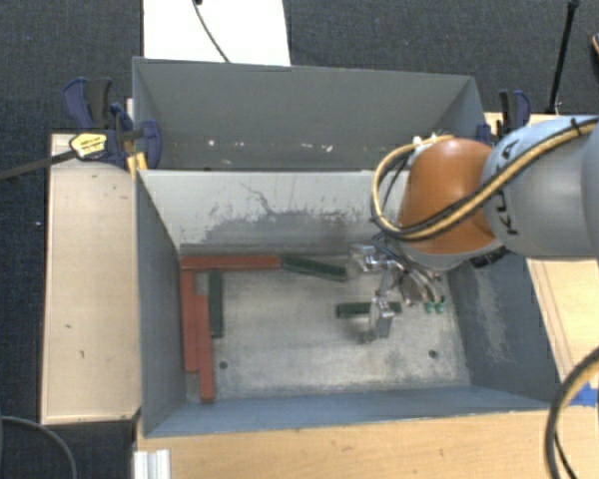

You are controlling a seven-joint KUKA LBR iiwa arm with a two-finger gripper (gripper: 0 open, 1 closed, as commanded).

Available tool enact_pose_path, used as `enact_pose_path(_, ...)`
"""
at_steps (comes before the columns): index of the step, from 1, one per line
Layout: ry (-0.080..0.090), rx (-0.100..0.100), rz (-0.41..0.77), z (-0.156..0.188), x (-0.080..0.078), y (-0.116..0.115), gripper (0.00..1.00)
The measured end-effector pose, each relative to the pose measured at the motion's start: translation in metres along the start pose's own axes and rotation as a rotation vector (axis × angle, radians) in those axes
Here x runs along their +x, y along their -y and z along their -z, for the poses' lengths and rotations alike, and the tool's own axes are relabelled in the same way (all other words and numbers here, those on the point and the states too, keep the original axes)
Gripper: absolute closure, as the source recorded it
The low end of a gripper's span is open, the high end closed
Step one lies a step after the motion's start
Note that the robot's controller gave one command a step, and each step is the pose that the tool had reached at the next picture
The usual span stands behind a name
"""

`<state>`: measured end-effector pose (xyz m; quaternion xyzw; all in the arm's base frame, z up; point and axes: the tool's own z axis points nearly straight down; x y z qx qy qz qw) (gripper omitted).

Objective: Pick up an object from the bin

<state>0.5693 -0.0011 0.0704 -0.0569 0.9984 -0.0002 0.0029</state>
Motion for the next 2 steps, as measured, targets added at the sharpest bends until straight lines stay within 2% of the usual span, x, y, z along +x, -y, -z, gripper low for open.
enact_pose_path(1,-0.001,-0.001,-0.003,0.000,0.001,-0.001,1.00)
enact_pose_path(2,0.004,0.000,0.110,0.139,0.022,-0.007,1.00)
